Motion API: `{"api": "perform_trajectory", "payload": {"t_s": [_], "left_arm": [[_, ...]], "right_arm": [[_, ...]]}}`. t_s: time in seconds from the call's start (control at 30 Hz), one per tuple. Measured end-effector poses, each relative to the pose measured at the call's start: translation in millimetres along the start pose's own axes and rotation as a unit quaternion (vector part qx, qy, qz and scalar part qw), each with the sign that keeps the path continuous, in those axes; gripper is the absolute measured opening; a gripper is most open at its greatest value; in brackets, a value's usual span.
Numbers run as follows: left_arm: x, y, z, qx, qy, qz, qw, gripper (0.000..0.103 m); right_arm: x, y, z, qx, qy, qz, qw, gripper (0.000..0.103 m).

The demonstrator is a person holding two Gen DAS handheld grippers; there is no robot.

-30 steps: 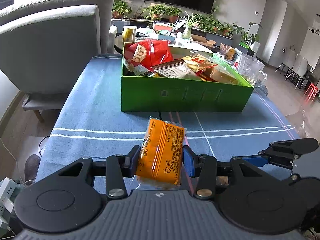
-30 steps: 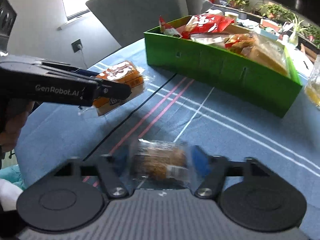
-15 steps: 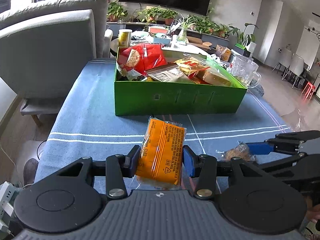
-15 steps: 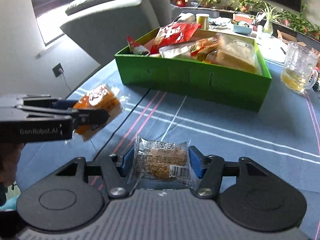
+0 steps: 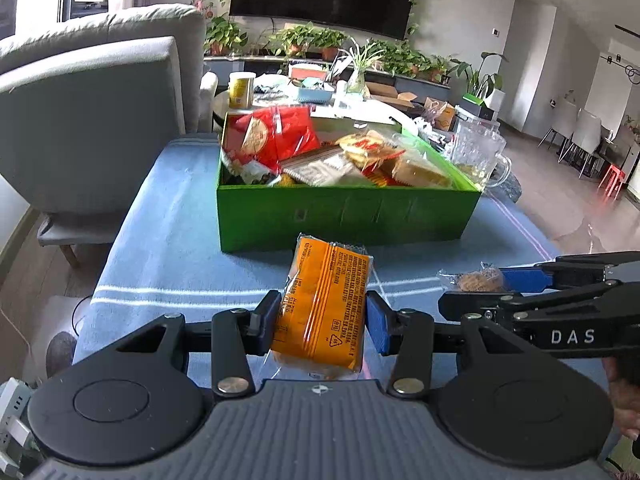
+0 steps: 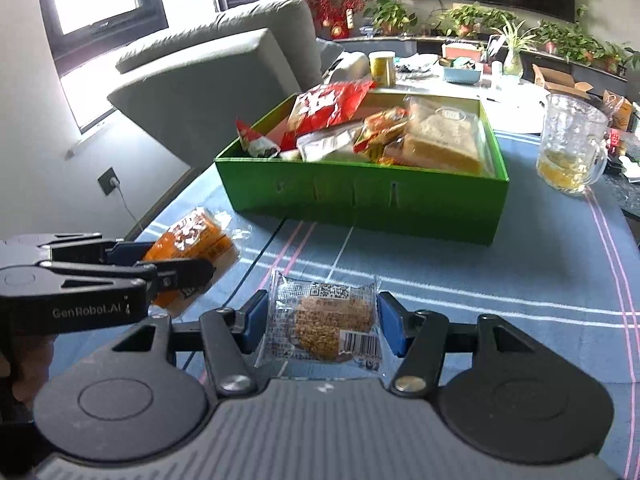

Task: Organize snacks
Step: 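Carry the orange and sesame biscuit packets over the green box with both grippers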

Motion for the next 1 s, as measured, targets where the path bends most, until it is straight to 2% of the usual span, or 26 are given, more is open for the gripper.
{"api": "perform_trajectory", "payload": {"t_s": [0.53, 1.0], "left_arm": [[-16, 6, 44, -0.051, -0.013, -0.006, 0.9986, 0.042], [-17, -18, 79, -0.064, -0.013, 0.002, 0.9979, 0.042]], "right_arm": [[-5, 14, 46, -0.073, 0.001, -0.024, 0.997, 0.078], [-17, 9, 77, -0.102, -0.001, -0.024, 0.994, 0.078]]}}
Point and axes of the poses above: each gripper's, at about its wrist camera, not at the fingertips, and y roughly against the way its jaws point, x to its left, z to its top, the point moved 5 cm from there along -y, roughly the way its jaws point, and after that the axes turned 13 degrees about z, right-handed, at the moved point
